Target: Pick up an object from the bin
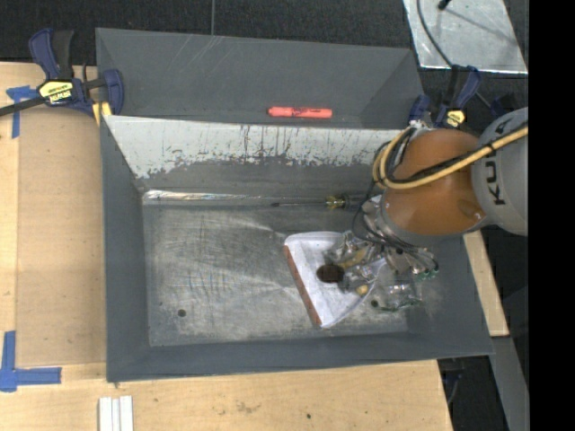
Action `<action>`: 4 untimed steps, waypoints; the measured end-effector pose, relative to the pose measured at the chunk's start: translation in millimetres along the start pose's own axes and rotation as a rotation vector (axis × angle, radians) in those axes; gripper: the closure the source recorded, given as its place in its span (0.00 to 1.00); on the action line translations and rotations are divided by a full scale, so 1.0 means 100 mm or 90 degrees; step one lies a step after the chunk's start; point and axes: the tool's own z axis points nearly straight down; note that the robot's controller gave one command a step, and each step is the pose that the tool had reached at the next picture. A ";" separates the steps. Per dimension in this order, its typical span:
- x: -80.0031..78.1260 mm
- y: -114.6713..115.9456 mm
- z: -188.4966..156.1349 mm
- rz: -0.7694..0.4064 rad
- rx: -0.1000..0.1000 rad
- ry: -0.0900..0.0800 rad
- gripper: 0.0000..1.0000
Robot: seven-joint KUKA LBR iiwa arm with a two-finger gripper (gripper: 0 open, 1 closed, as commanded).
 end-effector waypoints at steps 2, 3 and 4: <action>0.02 -0.01 -0.29 0.006 -0.006 0.018 1.00; 0.03 -0.14 -0.65 0.001 -0.005 0.016 0.00; 0.03 -0.14 -0.65 0.002 -0.005 0.016 0.00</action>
Offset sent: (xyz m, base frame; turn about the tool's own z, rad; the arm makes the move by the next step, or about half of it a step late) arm 0.0093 -0.0063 0.1078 0.0362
